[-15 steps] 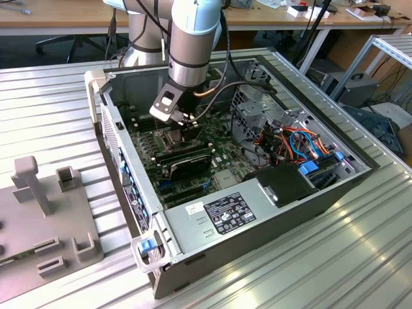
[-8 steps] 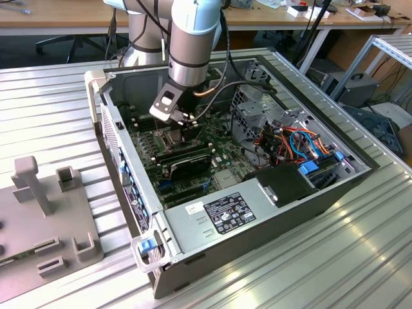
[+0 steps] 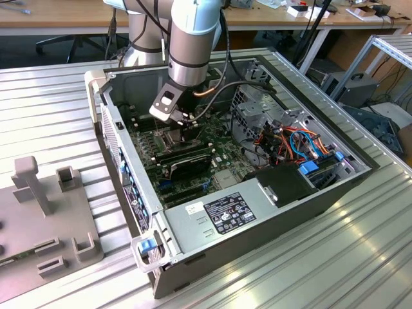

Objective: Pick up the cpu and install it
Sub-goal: 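Place the cpu into insertion slot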

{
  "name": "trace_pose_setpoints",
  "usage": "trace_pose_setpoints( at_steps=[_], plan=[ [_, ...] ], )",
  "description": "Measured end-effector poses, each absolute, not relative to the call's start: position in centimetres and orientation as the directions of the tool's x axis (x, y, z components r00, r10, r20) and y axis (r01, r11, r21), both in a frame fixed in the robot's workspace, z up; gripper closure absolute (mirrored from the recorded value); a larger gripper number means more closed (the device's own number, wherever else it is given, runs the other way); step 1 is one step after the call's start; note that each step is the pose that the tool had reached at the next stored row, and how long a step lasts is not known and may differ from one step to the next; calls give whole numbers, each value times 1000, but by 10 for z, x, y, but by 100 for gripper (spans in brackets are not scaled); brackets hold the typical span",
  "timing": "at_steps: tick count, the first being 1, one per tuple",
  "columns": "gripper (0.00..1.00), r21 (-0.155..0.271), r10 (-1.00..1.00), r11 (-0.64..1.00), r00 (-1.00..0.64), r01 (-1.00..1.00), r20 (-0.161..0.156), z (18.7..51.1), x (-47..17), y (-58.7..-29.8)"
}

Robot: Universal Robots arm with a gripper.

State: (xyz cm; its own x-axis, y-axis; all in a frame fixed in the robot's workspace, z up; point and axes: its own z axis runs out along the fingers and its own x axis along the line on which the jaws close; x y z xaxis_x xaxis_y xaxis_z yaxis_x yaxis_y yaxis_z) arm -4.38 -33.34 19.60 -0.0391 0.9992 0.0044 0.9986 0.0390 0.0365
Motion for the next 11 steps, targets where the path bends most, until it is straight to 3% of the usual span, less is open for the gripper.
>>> trace_pose_setpoints(
  at_steps=[1, 11],
  plan=[
    [40, 37, 999, 39, -39, 999, 4, 196, -44, -333],
    [40, 37, 999, 39, -39, 999, 4, 201, -44, -333]
  ],
)
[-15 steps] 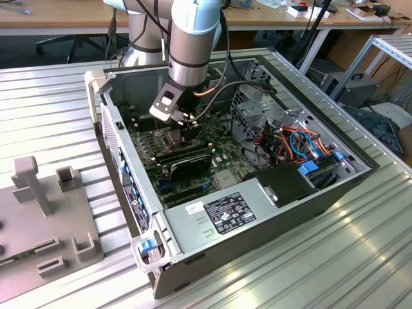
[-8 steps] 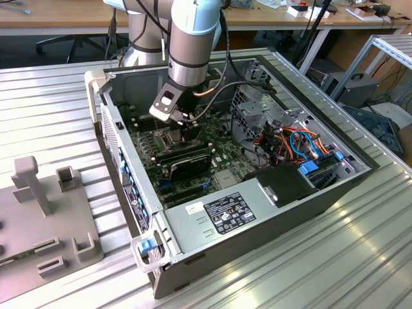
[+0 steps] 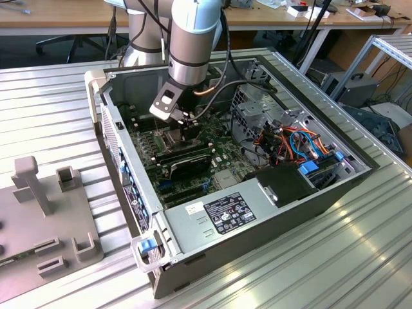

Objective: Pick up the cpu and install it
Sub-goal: 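Place the cpu into insertion slot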

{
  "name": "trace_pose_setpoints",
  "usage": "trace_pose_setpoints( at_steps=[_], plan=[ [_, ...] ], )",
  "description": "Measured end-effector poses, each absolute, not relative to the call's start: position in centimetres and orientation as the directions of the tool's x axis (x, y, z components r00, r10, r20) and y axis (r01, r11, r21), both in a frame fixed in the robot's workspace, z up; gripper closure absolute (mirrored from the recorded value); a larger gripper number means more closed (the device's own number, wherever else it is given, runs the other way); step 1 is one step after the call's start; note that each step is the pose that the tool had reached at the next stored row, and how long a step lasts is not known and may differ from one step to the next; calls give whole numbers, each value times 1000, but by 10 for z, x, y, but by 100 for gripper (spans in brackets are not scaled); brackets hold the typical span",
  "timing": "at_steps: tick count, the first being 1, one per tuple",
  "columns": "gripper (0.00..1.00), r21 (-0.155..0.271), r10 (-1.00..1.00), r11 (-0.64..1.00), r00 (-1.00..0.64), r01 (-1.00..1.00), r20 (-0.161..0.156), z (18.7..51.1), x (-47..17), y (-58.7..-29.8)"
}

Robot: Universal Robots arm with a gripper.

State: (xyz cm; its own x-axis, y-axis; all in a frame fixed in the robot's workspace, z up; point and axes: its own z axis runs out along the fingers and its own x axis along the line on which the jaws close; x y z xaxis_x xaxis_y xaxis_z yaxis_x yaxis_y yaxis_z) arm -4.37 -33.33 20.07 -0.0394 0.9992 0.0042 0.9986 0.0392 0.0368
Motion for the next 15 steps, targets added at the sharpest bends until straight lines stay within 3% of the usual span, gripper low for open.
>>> trace_pose_setpoints(
  at_steps=[9, 10, 12, 15],
  plan=[
    [40, 37, 999, 39, -39, 999, 4, 201, -44, -333],
    [39, 37, 999, 39, -39, 999, 4, 201, -44, -333],
    [27, 37, 999, 39, -39, 999, 4, 201, -44, -333],
    [27, 37, 999, 39, -39, 999, 4, 201, -44, -333]
  ],
)
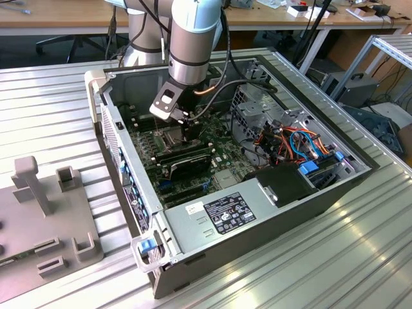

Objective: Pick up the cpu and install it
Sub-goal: 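Place the cpu into insertion slot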

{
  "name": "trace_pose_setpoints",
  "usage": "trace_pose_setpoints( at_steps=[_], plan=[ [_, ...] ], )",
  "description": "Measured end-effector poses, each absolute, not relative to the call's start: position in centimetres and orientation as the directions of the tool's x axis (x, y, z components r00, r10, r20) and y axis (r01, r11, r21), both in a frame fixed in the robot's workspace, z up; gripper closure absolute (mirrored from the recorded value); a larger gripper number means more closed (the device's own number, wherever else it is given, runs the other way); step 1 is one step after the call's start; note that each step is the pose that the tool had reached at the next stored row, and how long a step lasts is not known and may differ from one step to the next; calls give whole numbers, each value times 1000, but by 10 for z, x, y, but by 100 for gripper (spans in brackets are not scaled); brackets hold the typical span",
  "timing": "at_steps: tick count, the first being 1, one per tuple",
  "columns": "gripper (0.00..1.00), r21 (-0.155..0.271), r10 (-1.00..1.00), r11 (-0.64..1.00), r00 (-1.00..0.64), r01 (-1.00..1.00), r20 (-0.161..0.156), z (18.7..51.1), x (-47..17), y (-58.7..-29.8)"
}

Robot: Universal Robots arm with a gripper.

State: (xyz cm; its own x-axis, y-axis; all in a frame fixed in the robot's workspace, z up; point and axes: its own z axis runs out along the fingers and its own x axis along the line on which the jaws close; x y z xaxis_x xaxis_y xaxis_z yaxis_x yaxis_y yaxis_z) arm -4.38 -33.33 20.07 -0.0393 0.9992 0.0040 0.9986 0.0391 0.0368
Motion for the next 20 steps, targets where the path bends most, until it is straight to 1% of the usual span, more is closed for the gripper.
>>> trace_pose_setpoints(
  at_steps=[20],
  plan=[
    [27, 37, 999, 39, -39, 999, 4, 224, -44, -333]
  ],
)
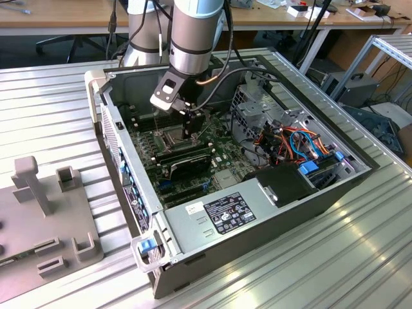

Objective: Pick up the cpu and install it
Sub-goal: 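Place the cpu into insertion slot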

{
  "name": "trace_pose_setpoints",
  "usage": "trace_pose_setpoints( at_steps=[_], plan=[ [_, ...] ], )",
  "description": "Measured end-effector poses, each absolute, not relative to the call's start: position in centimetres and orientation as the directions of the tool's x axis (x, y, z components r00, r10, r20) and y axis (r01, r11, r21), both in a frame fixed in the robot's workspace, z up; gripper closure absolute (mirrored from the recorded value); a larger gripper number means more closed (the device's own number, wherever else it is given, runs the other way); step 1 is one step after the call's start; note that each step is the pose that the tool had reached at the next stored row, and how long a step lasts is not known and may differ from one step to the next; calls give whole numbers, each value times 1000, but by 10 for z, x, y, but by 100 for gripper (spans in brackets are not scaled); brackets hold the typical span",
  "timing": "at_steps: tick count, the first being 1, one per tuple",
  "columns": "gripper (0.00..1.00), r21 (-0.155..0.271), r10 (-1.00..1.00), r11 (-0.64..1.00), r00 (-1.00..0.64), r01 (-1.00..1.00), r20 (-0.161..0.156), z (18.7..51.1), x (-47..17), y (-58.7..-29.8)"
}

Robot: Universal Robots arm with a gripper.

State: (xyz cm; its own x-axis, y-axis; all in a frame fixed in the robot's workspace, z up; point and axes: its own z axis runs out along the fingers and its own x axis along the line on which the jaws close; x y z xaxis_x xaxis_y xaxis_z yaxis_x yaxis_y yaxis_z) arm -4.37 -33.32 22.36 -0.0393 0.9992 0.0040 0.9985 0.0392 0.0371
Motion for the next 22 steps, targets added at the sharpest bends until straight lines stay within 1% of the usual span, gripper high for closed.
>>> trace_pose_setpoints(
  at_steps=[8, 22],
  plan=[
    [27, 37, 999, 39, -39, 999, 3, 225, -44, -333],
    [27, 37, 999, 39, -39, 999, 4, 237, -44, -333]
  ],
)
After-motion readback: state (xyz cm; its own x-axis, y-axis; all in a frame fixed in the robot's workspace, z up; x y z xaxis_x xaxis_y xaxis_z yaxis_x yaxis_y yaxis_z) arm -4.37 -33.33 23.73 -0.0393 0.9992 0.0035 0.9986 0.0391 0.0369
